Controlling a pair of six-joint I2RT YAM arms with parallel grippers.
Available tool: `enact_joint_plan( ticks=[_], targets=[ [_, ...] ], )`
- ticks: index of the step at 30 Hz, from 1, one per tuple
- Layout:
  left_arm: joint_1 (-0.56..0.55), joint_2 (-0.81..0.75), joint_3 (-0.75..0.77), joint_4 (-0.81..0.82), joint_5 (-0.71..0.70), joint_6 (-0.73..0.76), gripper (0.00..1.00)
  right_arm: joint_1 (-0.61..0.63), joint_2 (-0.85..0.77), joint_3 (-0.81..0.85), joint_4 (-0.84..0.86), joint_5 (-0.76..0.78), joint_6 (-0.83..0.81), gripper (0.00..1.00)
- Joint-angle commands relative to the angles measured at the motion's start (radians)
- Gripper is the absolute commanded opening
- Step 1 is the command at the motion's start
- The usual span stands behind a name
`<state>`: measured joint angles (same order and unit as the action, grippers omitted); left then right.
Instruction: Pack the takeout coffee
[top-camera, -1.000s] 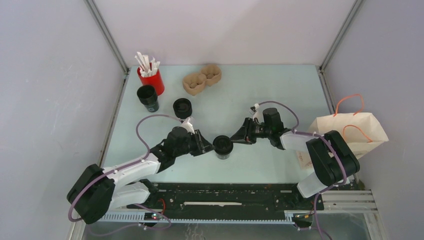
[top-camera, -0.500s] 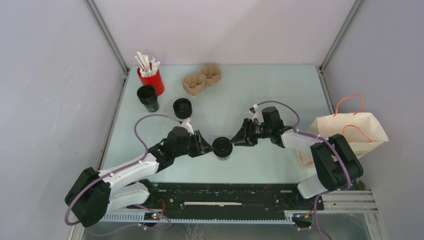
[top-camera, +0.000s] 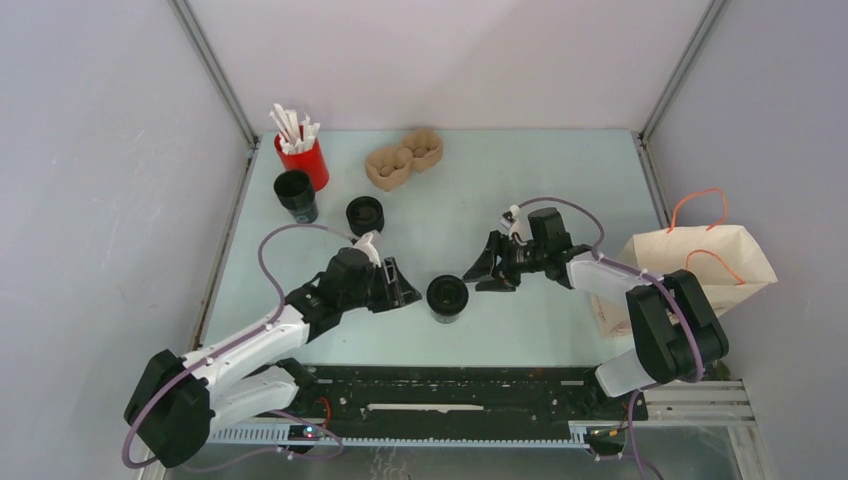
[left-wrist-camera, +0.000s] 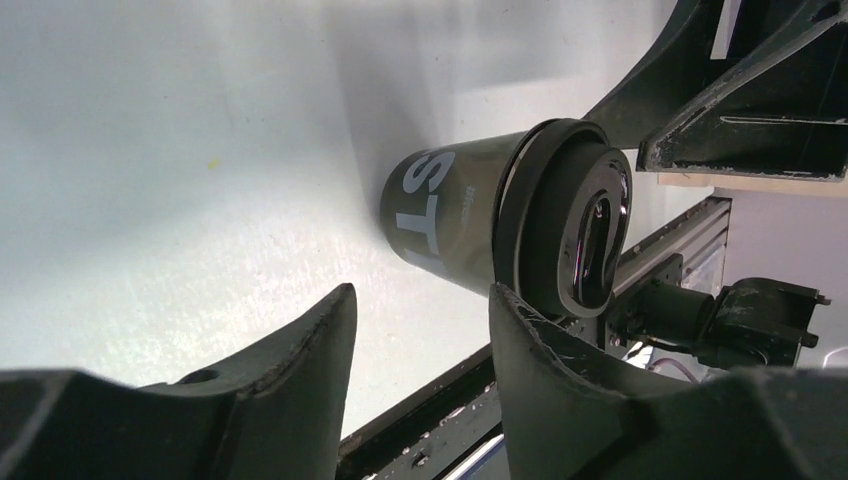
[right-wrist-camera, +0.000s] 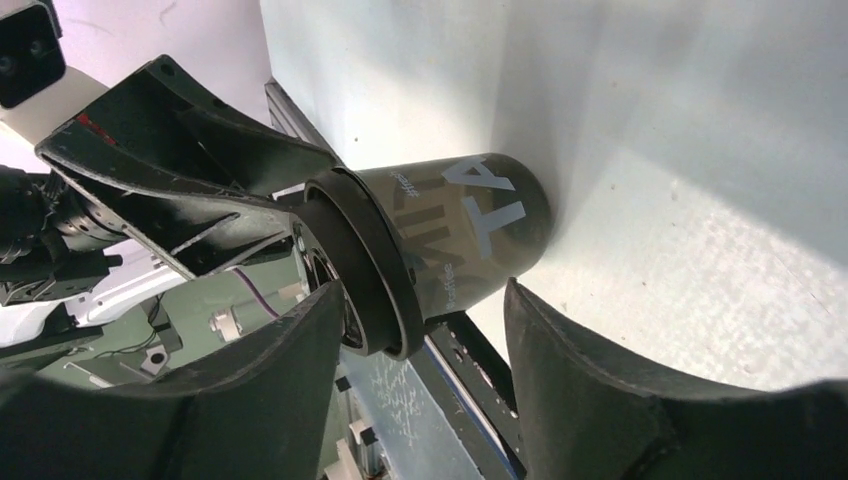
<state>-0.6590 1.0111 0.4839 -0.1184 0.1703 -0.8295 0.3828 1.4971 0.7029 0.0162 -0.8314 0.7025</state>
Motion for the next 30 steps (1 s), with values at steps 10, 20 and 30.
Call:
enact_joint_plan(
  ticks=[10,20,30],
  targets=[
    [0.066,0.092,0.202,0.005,0.191,0.147,0.86,0.029,-0.169,-0.006,-0.150,-0.001,-0.061,0.98],
    [-0.004,0.004,0.066,0.067,0.178,0.047,0.98,0.058,-0.045,0.064,-0.061,-0.062,-0.066,0.98],
    [-0.016,0.046,0.023,0.178,0.177,-0.050,0.81,0.076,0.010,0.114,-0.108,-0.020,-0.101,0.88]
  ],
)
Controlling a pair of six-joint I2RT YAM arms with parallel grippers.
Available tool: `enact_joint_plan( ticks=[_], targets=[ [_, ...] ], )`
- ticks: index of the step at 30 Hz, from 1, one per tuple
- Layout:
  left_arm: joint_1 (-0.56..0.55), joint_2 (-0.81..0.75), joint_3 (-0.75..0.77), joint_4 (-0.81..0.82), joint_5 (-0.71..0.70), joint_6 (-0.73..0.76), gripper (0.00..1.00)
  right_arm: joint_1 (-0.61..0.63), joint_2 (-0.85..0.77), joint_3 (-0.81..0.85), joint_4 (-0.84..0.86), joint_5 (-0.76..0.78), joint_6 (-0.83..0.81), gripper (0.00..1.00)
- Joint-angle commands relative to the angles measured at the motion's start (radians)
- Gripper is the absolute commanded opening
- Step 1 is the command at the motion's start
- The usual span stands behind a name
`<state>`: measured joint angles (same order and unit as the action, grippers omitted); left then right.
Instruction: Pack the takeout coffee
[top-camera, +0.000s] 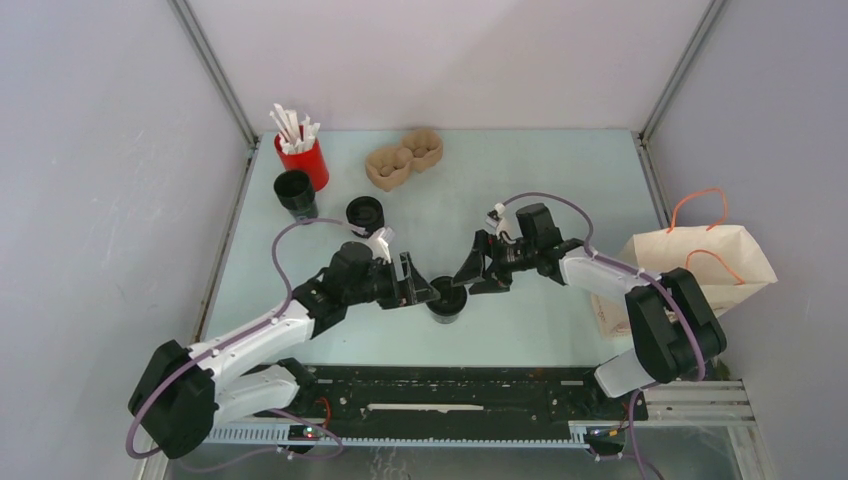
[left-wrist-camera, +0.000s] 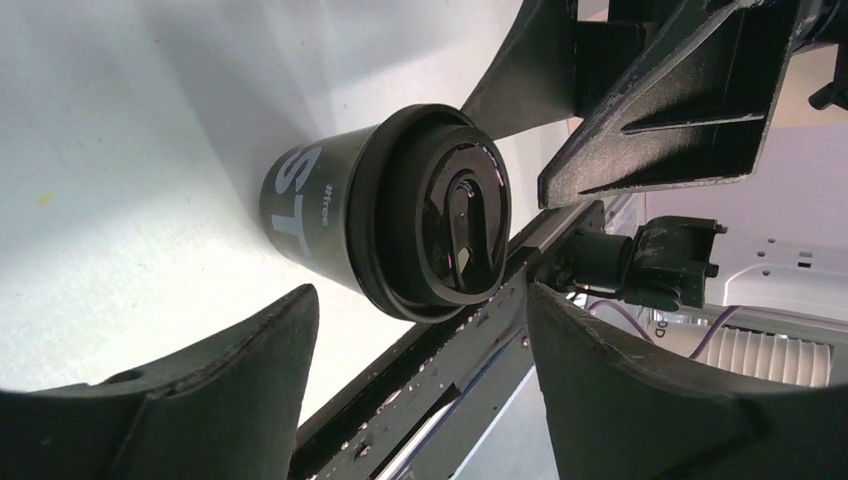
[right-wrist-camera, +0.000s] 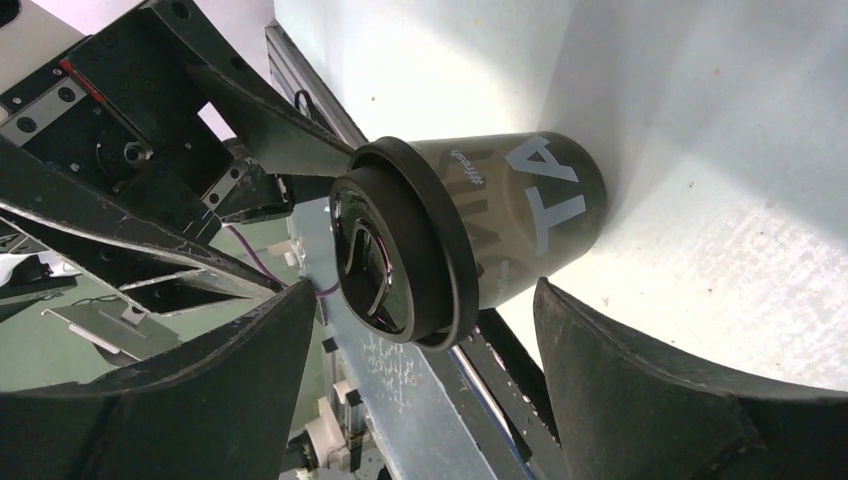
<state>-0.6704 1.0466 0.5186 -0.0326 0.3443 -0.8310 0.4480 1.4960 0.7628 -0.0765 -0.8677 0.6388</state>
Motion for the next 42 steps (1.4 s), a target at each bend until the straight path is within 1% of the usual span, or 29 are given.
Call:
enact_joint_plan(
  ticks=[1,4,7,9,11,19,22,32,38,42],
  targets=[
    [-0.007,0.009,-0.013,0.093,0.000,-0.052,0.79,0.013,0.014,0.058,-0.020,0.021,-0.038,0.87],
    [-0.021,0.019,-0.015,0.096,0.000,-0.059,0.73,0.026,0.025,0.069,-0.023,0.029,-0.034,0.82],
    [-0.040,0.048,-0.007,0.097,-0.001,-0.063,0.77,0.043,0.040,0.087,-0.047,0.046,-0.045,0.82],
    [-0.045,0.054,-0.007,0.096,-0.013,-0.062,0.76,0.053,0.048,0.090,-0.052,0.056,-0.049,0.81],
    [-0.046,0.066,-0.004,0.095,-0.020,-0.057,0.76,0.061,0.056,0.090,-0.050,0.062,-0.048,0.79],
    [-0.046,0.100,-0.001,0.115,-0.034,-0.056,0.67,0.086,0.066,0.098,-0.057,0.094,-0.045,0.68],
    [-0.047,0.108,0.000,0.115,-0.041,-0.053,0.63,0.097,0.069,0.098,-0.062,0.112,-0.046,0.67],
    [-0.049,0.162,-0.009,0.146,-0.056,-0.051,0.60,0.118,0.102,0.098,-0.063,0.147,-0.029,0.65],
    [-0.048,0.142,-0.002,0.105,-0.090,-0.027,0.58,0.087,0.118,0.098,-0.054,0.110,-0.011,0.64],
    [-0.049,0.128,-0.005,0.100,-0.103,-0.027,0.60,0.058,0.152,0.088,-0.023,0.067,0.015,0.63]
  ],
)
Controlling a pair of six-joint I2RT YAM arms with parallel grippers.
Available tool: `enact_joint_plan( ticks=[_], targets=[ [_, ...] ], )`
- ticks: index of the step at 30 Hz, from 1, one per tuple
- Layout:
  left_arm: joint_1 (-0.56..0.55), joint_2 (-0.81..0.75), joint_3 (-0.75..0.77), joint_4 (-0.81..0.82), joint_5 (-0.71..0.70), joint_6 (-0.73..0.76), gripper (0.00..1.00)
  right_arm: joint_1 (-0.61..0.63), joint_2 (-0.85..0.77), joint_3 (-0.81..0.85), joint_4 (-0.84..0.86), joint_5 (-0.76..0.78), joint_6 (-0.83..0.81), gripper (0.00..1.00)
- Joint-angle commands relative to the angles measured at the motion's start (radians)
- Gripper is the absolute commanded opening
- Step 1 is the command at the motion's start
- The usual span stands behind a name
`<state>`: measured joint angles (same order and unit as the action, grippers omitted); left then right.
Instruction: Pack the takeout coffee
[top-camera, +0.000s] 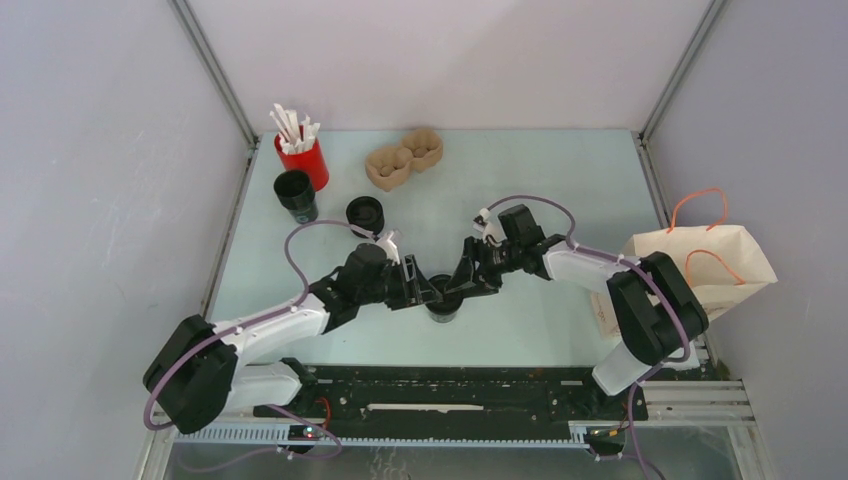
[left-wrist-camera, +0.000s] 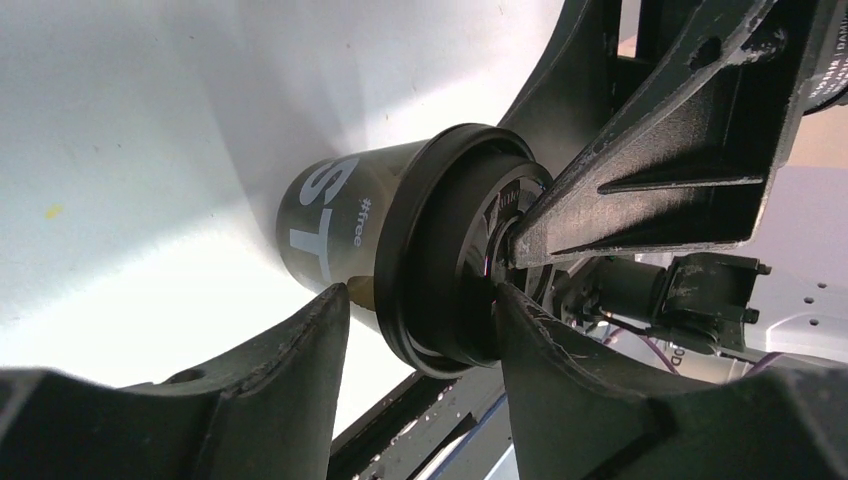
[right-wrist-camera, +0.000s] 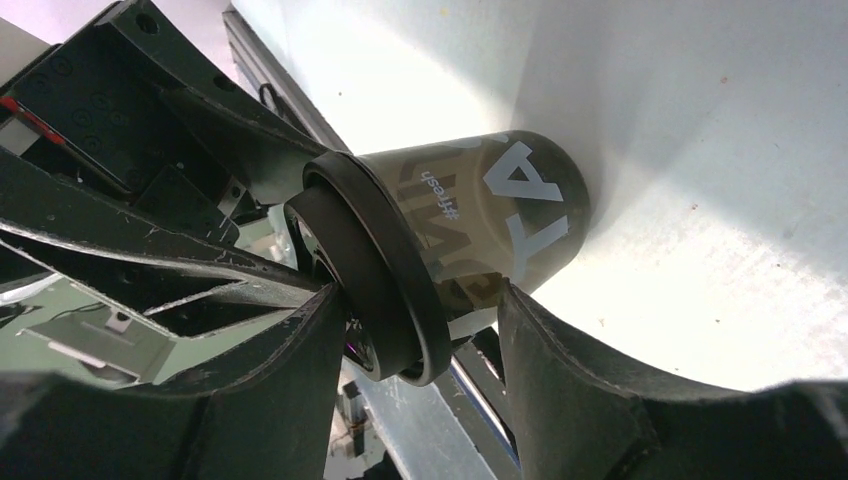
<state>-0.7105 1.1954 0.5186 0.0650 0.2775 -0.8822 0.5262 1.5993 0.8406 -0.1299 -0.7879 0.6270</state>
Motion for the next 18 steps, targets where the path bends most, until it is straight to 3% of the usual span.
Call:
enact_joint_plan(
  ticks=[1,6,11,18],
  targets=[
    [-0.007,-0.019,-0.007,0.002,-0.037,0.024,0.61,-0.027,0.065,0.009,0.036,-0.026,0.030,0.63],
    [0.001,0.021,-0.051,0.037,-0.040,0.017,0.55,-0.055,0.166,-0.023,0.091,-0.093,0.059,0.56],
    [-0.009,0.019,-0.129,0.046,-0.087,0.024,0.46,-0.047,0.201,-0.080,0.117,-0.081,0.069,0.55],
    [-0.014,0.055,-0.240,0.109,-0.106,0.005,0.46,-0.011,0.331,-0.191,0.383,-0.102,0.193,0.51]
  ],
)
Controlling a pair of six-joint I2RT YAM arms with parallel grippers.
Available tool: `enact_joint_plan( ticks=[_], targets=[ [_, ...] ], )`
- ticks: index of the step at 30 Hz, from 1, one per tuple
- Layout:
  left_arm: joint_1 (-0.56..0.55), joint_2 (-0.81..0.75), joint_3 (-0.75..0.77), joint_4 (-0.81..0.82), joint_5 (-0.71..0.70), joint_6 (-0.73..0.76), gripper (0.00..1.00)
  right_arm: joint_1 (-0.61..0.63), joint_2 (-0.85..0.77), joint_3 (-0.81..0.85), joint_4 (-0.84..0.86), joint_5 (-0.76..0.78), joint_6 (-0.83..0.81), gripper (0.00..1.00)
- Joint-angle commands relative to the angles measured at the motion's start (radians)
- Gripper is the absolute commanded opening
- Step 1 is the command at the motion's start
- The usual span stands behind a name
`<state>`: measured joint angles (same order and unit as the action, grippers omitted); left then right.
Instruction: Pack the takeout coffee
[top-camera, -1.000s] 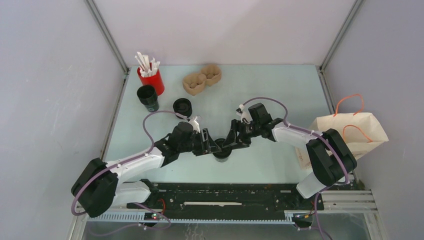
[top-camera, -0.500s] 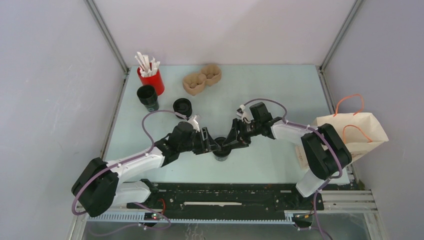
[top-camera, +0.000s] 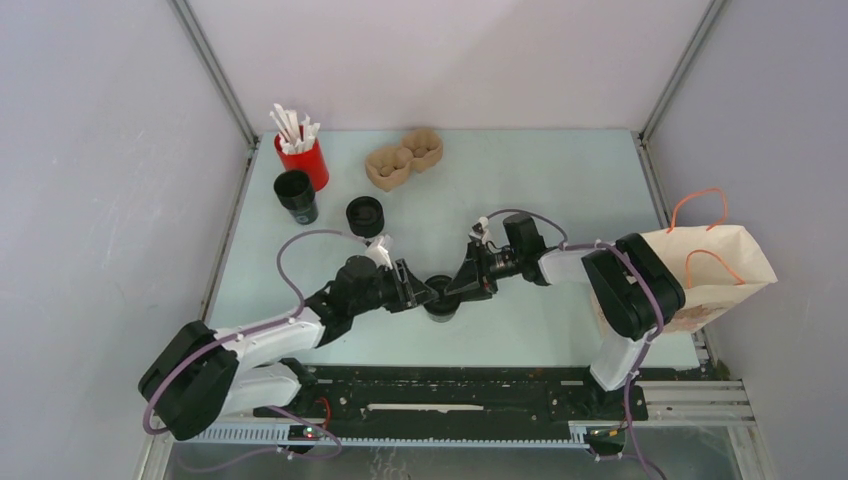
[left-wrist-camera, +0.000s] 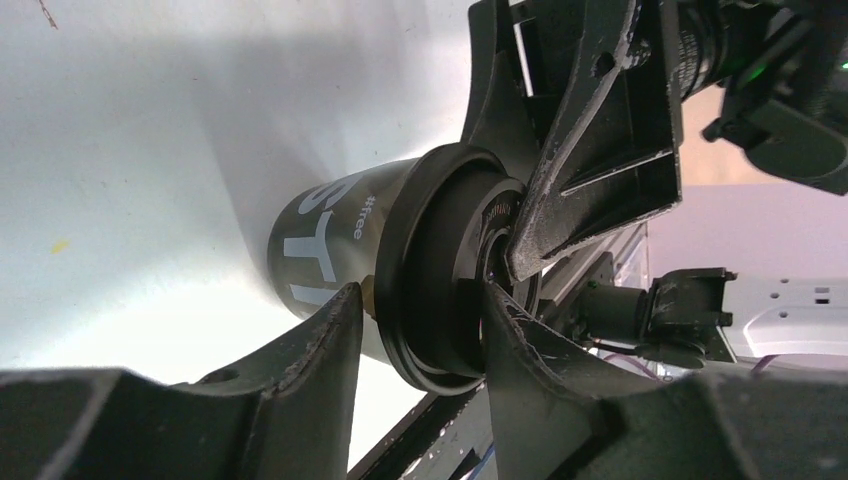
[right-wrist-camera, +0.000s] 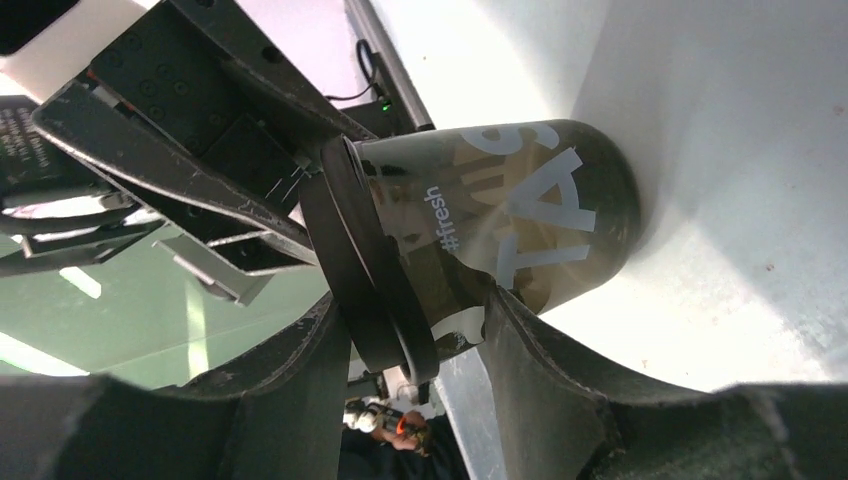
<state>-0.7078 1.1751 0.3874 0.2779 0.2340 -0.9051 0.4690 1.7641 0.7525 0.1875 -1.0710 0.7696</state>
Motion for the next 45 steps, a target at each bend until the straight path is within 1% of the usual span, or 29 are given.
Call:
enact_joint_plan(
  ticks=[1,3,5,8,10,12,13,14,15,17,18,20,22,25,28,32,39,42,45],
  targets=[
    [-0.015,0.087,-0.121,-0.090,-0.070,0.024,0.45,0.047,0.195,-0.105,0.084,0.186,0.061,0.47],
    [-0.014,0.114,-0.146,-0.053,-0.072,0.011,0.45,0.045,0.225,-0.122,0.136,0.185,0.098,0.41],
    [-0.016,0.125,-0.158,-0.023,-0.059,-0.005,0.45,0.045,0.216,-0.133,0.151,0.195,0.110,0.42],
    [-0.016,0.129,-0.166,-0.022,-0.082,-0.010,0.44,0.036,0.188,-0.117,0.109,0.217,0.092,0.44],
    [-0.016,0.125,-0.168,-0.022,-0.078,-0.005,0.44,0.034,0.163,-0.079,0.016,0.236,0.034,0.46],
    [-0.015,0.096,-0.166,-0.033,-0.069,0.002,0.45,0.044,0.098,-0.051,-0.067,0.253,-0.023,0.51],
    [-0.015,0.077,-0.151,-0.067,-0.073,0.017,0.45,0.052,0.060,-0.034,-0.106,0.257,-0.050,0.54],
    [-0.017,0.057,-0.126,-0.119,-0.083,0.038,0.45,0.064,0.022,-0.011,-0.161,0.279,-0.086,0.58],
    [-0.020,0.035,-0.099,-0.177,-0.095,0.059,0.46,0.071,-0.011,0.014,-0.252,0.312,-0.121,0.63],
    [-0.025,-0.002,-0.046,-0.263,-0.122,0.099,0.48,0.083,-0.063,0.054,-0.334,0.354,-0.181,0.71],
    [-0.025,-0.016,-0.026,-0.307,-0.130,0.115,0.49,0.082,-0.076,0.066,-0.342,0.345,-0.196,0.74],
    [-0.026,-0.030,0.005,-0.346,-0.126,0.146,0.53,0.073,-0.084,0.087,-0.351,0.293,-0.218,0.76],
    [-0.026,-0.020,0.041,-0.377,-0.129,0.180,0.55,0.062,-0.090,0.115,-0.390,0.276,-0.256,0.79],
    [-0.027,0.010,0.091,-0.405,-0.130,0.216,0.56,0.034,-0.118,0.148,-0.430,0.273,-0.307,0.85],
    [-0.025,0.027,0.111,-0.406,-0.127,0.223,0.56,-0.003,-0.126,0.176,-0.427,0.226,-0.332,0.88],
    [-0.026,0.038,0.128,-0.411,-0.127,0.227,0.56,-0.008,-0.087,0.223,-0.414,0.139,-0.348,0.88],
    [-0.026,0.039,0.126,-0.415,-0.122,0.224,0.55,0.007,-0.053,0.238,-0.361,0.112,-0.297,0.83],
    [-0.026,0.038,0.132,-0.420,-0.127,0.227,0.55,0.005,-0.015,0.238,-0.367,0.123,-0.293,0.74],
    [-0.026,0.052,0.139,-0.421,-0.127,0.227,0.55,0.002,0.010,0.235,-0.360,0.133,-0.293,0.68]
  ],
)
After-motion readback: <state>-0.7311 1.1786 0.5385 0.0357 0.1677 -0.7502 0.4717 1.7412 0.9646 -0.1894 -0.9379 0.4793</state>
